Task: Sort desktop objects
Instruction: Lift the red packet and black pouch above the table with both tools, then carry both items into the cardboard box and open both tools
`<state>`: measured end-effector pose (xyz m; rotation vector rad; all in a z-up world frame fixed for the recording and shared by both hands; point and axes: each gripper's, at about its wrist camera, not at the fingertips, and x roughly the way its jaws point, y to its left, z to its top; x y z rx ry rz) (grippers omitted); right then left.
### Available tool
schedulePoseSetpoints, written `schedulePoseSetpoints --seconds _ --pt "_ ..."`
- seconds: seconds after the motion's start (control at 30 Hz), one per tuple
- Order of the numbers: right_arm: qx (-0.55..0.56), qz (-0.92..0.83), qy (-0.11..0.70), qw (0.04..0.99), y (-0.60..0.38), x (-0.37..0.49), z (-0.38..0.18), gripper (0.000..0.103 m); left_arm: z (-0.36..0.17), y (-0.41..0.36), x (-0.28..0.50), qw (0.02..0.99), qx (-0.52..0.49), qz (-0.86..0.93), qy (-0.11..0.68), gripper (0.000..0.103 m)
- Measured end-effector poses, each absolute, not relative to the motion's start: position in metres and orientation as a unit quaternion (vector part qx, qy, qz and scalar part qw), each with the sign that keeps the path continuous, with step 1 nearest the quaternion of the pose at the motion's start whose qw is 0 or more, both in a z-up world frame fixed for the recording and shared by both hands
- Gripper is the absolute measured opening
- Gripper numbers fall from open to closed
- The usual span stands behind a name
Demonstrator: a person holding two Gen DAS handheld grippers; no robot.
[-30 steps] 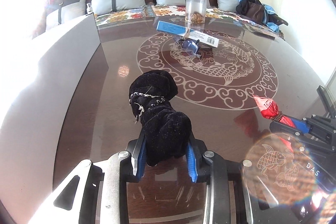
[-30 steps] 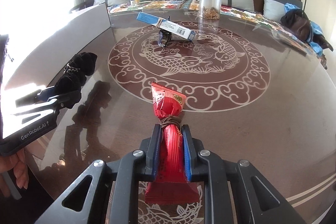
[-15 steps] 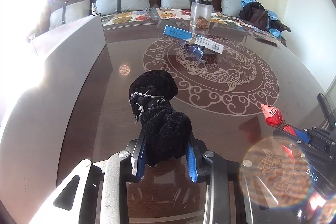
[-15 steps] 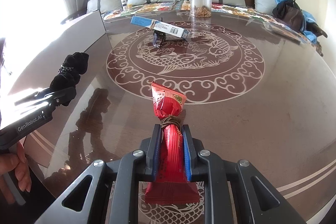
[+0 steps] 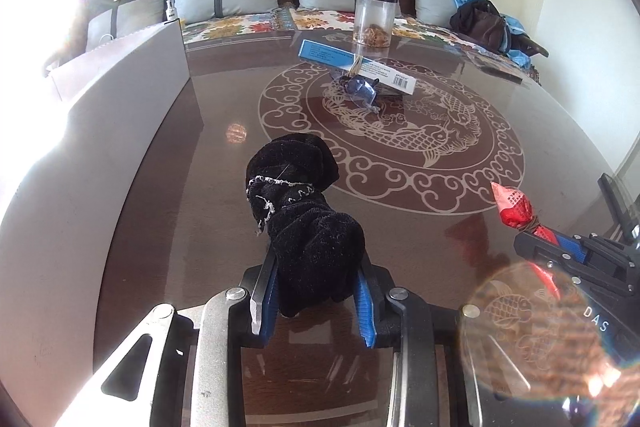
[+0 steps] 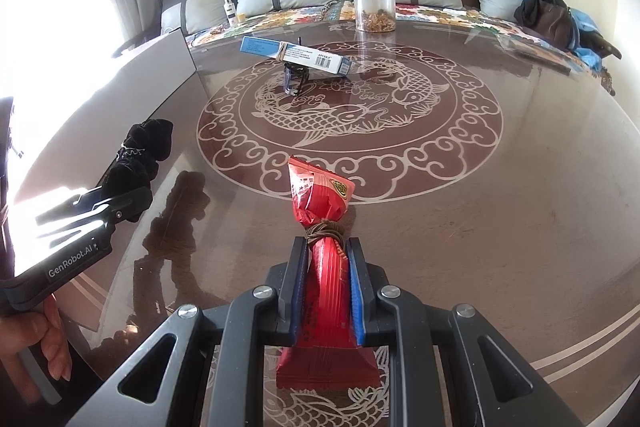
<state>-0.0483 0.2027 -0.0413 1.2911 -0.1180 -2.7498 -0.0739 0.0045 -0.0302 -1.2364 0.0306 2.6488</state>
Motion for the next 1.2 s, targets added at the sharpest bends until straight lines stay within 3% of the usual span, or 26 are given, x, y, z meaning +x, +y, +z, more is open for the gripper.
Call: schedulePoseSetpoints --seconds 0.17,0.33,0.5,0.57,0.63,0.67,0.7,0.83,0.93,1.0,1.2 --pt "0.402 -0.913 -0.017 0.069 0.186 -0.042 -0.014 0.020 0.030 -0.048 -0.049 0.113 -0.377 0.918 -0.054 0.032" --pt "0.364 -0.917 -0.042 0.156 0.116 -0.050 0.042 0.020 0.078 -0.151 -0.041 0.041 -0.344 0.936 -0.067 0.032" --pt "0.339 -0.892 -0.046 0.295 -0.009 -0.063 0.093 0.020 0.064 -0.254 -0.050 -0.045 -0.390 0.916 -0.077 0.032" --pt "0.339 -0.879 -0.035 0.332 -0.059 -0.069 0.099 0.021 0.044 -0.279 -0.054 -0.070 -0.430 0.896 -0.085 0.037" --pt "0.358 -0.863 -0.016 0.355 -0.105 -0.078 0.092 0.033 0.021 -0.294 -0.056 -0.093 -0.469 0.873 -0.092 0.063" --pt "0.382 -0.851 -0.007 0.361 -0.124 -0.085 0.084 0.060 0.012 -0.298 -0.054 -0.104 -0.481 0.866 -0.091 0.070" --pt "0.404 -0.842 -0.001 0.357 -0.137 -0.091 0.075 0.079 0.008 -0.300 -0.048 -0.113 -0.481 0.865 -0.088 0.073" --pt "0.390 -0.852 0.007 0.350 -0.132 -0.080 0.065 0.079 0.005 -0.297 -0.022 -0.118 -0.449 0.882 -0.083 0.075" --pt "0.346 -0.878 0.024 0.329 -0.087 -0.058 0.069 0.088 0.012 -0.283 -0.009 -0.121 -0.423 0.896 -0.069 0.076" --pt "0.319 -0.900 0.038 0.294 -0.046 -0.047 0.066 0.097 0.020 -0.269 -0.004 -0.106 -0.409 0.903 -0.075 0.076" --pt "0.347 -0.922 0.084 0.152 0.088 -0.048 0.011 0.102 0.065 -0.184 -0.001 -0.012 -0.361 0.931 -0.063 0.076"
